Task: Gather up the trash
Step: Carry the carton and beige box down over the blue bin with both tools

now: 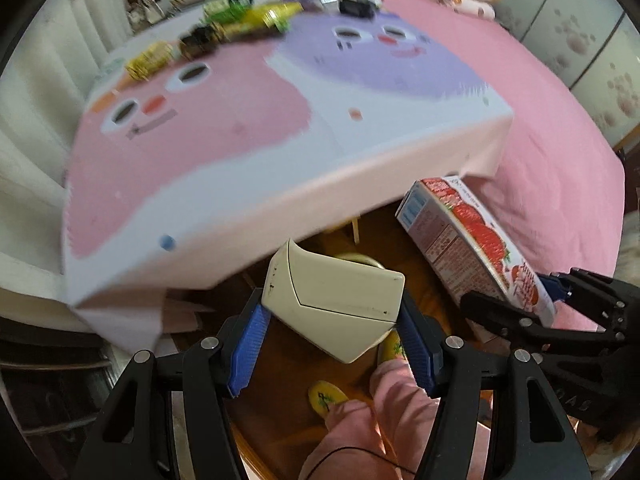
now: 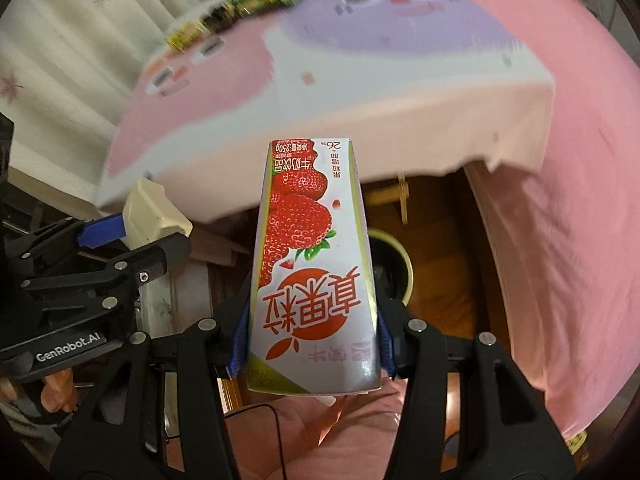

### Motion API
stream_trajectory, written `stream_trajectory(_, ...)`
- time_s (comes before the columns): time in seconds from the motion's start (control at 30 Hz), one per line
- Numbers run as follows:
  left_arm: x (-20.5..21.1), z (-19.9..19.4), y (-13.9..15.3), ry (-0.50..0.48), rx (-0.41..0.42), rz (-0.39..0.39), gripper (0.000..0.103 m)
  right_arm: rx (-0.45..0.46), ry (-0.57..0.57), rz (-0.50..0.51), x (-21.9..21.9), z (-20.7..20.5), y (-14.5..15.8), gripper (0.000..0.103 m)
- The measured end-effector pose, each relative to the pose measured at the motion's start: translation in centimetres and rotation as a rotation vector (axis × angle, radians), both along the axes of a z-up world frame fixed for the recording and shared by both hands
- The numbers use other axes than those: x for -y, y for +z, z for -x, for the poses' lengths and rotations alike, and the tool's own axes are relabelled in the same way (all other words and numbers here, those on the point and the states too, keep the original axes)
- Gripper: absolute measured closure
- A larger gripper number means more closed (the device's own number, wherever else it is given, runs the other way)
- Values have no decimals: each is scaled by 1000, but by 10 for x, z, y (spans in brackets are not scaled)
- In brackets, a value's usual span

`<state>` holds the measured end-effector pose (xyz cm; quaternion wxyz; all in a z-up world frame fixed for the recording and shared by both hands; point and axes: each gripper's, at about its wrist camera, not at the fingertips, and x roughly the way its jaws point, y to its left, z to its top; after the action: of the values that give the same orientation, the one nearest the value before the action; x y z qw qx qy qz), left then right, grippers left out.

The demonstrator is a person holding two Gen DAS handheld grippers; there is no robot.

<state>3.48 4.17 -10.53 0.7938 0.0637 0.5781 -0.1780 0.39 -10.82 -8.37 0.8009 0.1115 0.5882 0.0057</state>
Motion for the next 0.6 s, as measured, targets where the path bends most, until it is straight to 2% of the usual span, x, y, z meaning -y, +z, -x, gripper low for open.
stream_trajectory(0.23, 30, -5, -85, -6, -75, -13, 40, -97, -50, -19, 25, 5, -92, 56)
stream_trajectory(0.5, 54, -29, -215, 47, -146, -4, 40, -199, -71, -17, 53, -9, -227, 56)
stream_trajectory(0.6, 60, -37, -254, 64, -164, -2, 40, -236, -59, -16, 63, -16, -277, 56)
